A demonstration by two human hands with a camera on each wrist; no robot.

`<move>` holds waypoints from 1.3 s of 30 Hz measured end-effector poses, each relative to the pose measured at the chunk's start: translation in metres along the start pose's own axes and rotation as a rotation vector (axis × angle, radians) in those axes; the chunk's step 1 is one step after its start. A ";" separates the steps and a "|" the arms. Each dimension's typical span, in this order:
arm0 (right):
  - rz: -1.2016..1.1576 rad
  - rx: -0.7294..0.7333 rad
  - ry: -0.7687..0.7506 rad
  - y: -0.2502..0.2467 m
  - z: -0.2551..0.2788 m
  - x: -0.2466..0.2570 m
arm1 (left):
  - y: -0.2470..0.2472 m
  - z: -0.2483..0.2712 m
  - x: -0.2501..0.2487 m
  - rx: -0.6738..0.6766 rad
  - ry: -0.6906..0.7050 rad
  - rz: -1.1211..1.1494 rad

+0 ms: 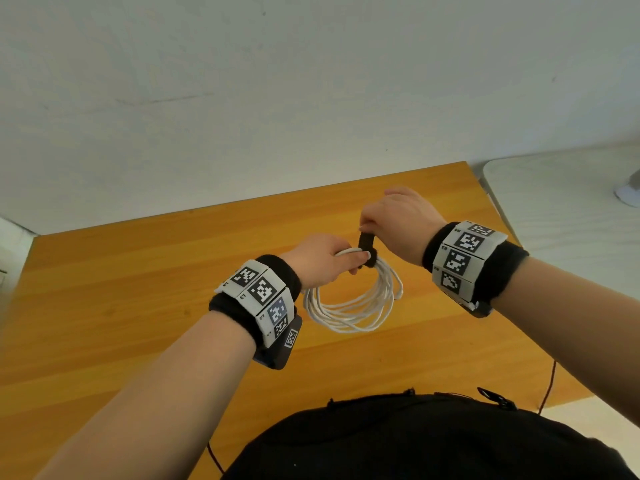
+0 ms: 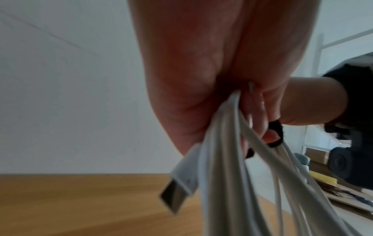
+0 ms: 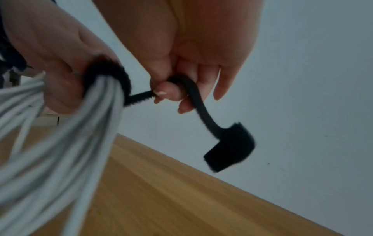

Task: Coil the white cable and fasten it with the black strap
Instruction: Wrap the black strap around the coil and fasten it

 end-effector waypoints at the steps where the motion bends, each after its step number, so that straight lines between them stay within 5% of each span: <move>1: -0.021 -0.007 0.010 -0.002 0.002 0.002 | -0.001 -0.001 0.002 -0.014 -0.018 0.014; 13: -0.429 -0.012 0.165 -0.001 0.016 0.007 | 0.002 -0.011 0.013 -0.131 -0.086 0.114; 21: -0.453 -0.094 0.220 0.009 0.029 0.016 | 0.000 -0.014 0.019 -0.117 -0.175 0.769; 31: -0.388 -0.112 0.067 0.020 0.035 0.031 | -0.007 -0.015 0.024 -0.298 -0.096 0.548; 39: -0.583 -0.127 0.300 0.032 0.037 0.020 | -0.011 -0.011 0.022 -0.384 -0.022 0.632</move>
Point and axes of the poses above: each hand's wrist, its own z-axis away from the middle knuckle, its own y-axis out of the palm, x = y × z, the point moved 4 cm from there along -z, towards the middle knuckle, and after that the axes turned 2 degrees about -y, right-handed, at the moved point
